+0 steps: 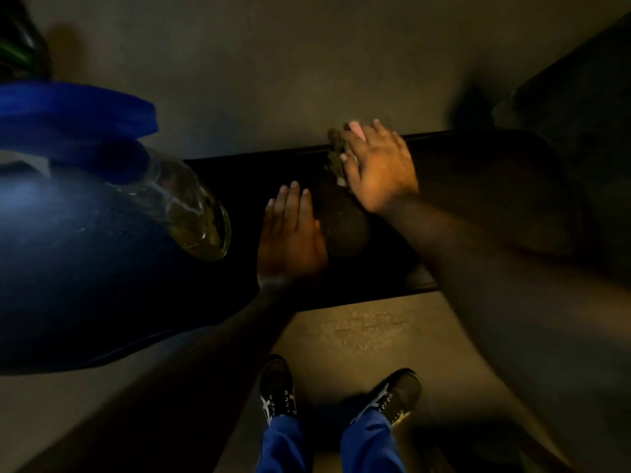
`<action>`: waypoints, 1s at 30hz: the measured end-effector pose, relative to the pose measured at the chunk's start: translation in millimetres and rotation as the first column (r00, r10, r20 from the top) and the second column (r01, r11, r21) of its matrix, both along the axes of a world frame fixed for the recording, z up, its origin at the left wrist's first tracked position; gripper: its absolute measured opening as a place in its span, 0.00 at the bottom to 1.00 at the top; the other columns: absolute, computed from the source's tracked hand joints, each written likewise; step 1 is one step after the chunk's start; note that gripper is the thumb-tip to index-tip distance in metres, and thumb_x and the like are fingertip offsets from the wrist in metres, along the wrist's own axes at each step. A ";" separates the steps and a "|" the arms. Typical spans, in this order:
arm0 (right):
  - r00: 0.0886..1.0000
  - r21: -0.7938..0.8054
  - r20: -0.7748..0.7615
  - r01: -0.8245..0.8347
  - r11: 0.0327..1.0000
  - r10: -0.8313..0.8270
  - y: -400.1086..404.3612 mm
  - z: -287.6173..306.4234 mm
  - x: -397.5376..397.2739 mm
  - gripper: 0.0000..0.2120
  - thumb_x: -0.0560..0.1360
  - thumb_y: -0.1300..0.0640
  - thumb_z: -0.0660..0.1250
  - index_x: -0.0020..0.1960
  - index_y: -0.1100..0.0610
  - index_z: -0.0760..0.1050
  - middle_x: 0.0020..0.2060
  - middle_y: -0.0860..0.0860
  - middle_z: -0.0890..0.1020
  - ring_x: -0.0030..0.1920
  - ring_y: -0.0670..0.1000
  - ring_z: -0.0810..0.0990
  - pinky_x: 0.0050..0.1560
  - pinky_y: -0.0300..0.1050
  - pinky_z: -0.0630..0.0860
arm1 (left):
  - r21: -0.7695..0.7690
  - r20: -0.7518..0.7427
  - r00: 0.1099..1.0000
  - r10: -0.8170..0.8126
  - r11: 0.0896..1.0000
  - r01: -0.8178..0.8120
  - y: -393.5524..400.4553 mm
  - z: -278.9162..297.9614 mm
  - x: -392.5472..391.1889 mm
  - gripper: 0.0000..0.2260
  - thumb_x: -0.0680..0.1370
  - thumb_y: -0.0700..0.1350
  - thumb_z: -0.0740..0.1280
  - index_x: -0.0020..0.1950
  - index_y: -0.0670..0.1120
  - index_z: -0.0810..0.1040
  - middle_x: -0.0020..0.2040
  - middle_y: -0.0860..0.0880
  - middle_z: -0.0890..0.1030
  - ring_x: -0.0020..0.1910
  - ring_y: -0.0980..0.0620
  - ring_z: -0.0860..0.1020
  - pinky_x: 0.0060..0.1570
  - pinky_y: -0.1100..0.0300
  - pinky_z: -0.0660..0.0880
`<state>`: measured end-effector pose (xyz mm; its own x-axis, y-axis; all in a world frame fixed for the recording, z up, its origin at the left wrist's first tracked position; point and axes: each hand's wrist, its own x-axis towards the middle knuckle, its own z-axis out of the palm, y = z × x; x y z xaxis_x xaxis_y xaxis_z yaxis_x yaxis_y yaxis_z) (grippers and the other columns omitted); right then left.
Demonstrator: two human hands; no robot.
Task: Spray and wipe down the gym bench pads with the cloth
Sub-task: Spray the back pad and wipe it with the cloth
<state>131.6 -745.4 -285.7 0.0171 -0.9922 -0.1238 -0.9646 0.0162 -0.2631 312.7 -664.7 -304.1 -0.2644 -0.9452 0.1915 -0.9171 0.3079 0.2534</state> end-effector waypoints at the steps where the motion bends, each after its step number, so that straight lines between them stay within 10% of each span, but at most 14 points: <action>1: 0.995 0.014 -0.006 0.101 0.995 -0.100 2.2 0.0 13.8 0.27 0.80 0.45 0.53 0.77 0.52 0.67 0.76 0.56 0.69 0.79 0.61 0.61 0.78 0.58 0.55 | 0.017 -0.023 1.000 -0.006 1.000 0.006 -0.8 2.5 -0.3 0.22 0.79 0.45 0.56 0.71 0.36 0.70 0.71 0.36 0.70 0.72 0.39 0.67 0.73 0.45 0.61; 6: 0.974 -0.006 0.034 -0.223 0.975 0.223 51.5 -0.3 -1.3 0.28 0.80 0.45 0.53 0.80 0.49 0.63 0.80 0.54 0.62 0.81 0.58 0.56 0.80 0.59 0.51 | 0.061 -0.115 0.985 0.128 0.991 -0.122 14.6 5.7 14.1 0.24 0.78 0.47 0.58 0.72 0.37 0.70 0.73 0.37 0.69 0.73 0.39 0.65 0.73 0.45 0.61; 10: 0.958 0.031 -0.021 0.287 0.957 -0.287 78.1 0.1 11.2 0.29 0.82 0.45 0.51 0.81 0.53 0.56 0.81 0.57 0.56 0.82 0.60 0.50 0.80 0.61 0.47 | 0.068 -0.017 0.995 0.100 0.993 -0.099 36.4 0.0 25.8 0.26 0.81 0.51 0.58 0.74 0.37 0.66 0.75 0.37 0.64 0.76 0.40 0.61 0.74 0.45 0.57; 15: 0.956 -0.007 0.027 -0.294 0.956 0.294 137.5 1.1 12.7 0.28 0.81 0.46 0.54 0.80 0.50 0.60 0.80 0.56 0.61 0.81 0.59 0.55 0.80 0.62 0.51 | 0.110 -0.040 0.996 0.081 0.991 -0.076 35.2 2.7 28.3 0.25 0.80 0.48 0.56 0.74 0.37 0.66 0.75 0.37 0.64 0.76 0.40 0.61 0.74 0.46 0.55; 20: 0.936 -0.031 -0.011 0.352 0.936 -0.352 157.1 -3.3 47.0 0.30 0.81 0.46 0.52 0.80 0.57 0.60 0.81 0.59 0.59 0.81 0.62 0.53 0.79 0.64 0.52 | 0.152 -0.072 0.997 0.036 0.988 -0.025 43.4 16.3 41.2 0.25 0.79 0.47 0.58 0.75 0.39 0.64 0.77 0.38 0.62 0.77 0.41 0.59 0.75 0.47 0.54; 25: 0.946 -0.037 0.011 -0.324 0.946 0.324 165.4 -0.9 44.9 0.30 0.79 0.48 0.59 0.80 0.50 0.60 0.81 0.55 0.59 0.81 0.58 0.53 0.80 0.63 0.52 | 0.227 -0.065 0.996 0.057 0.973 -0.041 65.7 25.3 59.6 0.24 0.80 0.44 0.63 0.75 0.39 0.65 0.76 0.39 0.63 0.76 0.41 0.60 0.74 0.46 0.55; 28: 0.983 0.034 -0.004 0.186 0.982 -0.186 123.2 0.7 43.3 0.29 0.81 0.46 0.54 0.81 0.49 0.57 0.82 0.55 0.57 0.82 0.59 0.50 0.80 0.62 0.49 | 0.221 -0.029 0.999 0.044 0.975 -0.037 68.7 19.3 65.4 0.24 0.81 0.46 0.60 0.75 0.39 0.64 0.76 0.39 0.63 0.76 0.42 0.60 0.75 0.47 0.54; 30: 0.983 0.011 0.050 0.174 0.985 -0.175 113.9 6.4 73.1 0.30 0.81 0.46 0.54 0.81 0.49 0.57 0.82 0.55 0.57 0.82 0.60 0.49 0.80 0.61 0.48 | 0.232 -0.033 0.999 0.034 0.972 -0.025 68.2 19.5 65.8 0.24 0.81 0.48 0.56 0.75 0.39 0.64 0.76 0.38 0.63 0.76 0.42 0.60 0.75 0.46 0.54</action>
